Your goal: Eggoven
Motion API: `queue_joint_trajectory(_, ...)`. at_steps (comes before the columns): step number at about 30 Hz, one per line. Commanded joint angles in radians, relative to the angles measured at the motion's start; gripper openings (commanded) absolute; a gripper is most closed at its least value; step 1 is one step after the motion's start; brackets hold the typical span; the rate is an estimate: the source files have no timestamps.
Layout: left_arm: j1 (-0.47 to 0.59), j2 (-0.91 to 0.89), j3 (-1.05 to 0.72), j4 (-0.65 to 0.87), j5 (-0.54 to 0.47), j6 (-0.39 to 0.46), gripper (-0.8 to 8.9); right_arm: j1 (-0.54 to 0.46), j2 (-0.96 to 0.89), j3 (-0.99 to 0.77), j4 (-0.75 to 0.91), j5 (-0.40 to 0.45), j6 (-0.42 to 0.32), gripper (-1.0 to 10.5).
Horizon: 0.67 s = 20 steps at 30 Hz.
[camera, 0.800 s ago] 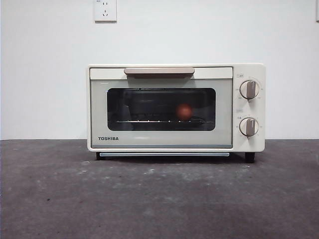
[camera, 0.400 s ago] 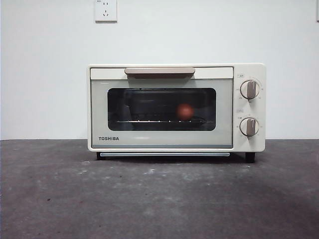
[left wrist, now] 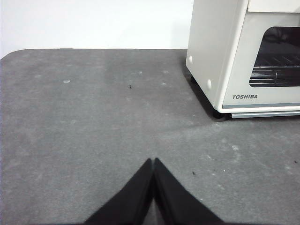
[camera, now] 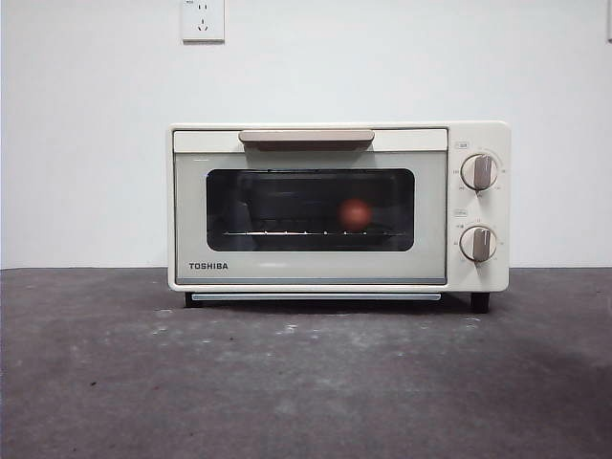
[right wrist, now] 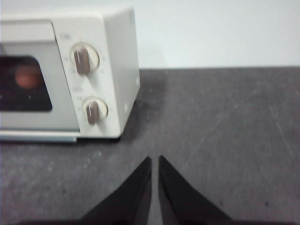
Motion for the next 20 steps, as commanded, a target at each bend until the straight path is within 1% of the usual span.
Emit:
queue_joint_trajectory(1, 0.002, -0.002, -0.028, -0.003, -0.001, -0.006, 0.08, -0.001, -0.001, -0.006, -0.039, 0.0, 0.007, 0.0)
queue_joint_trajectory(3, 0.002, -0.002, -0.028, -0.003, -0.001, -0.006, 0.08, -0.001, -0.001, -0.006, -0.082, 0.0, 0.008, 0.0)
queue_joint_trajectory(8, 0.002, -0.002, -0.028, -0.003, -0.001, -0.006, 0.08, -0.001, -0.001, -0.005, -0.051, 0.008, 0.008, 0.0)
queue_joint_trajectory(20, 0.002, -0.002, -0.028, -0.003, -0.001, -0.006, 0.08, -0.001, -0.001, -0.005, -0.048, 0.008, 0.008, 0.0)
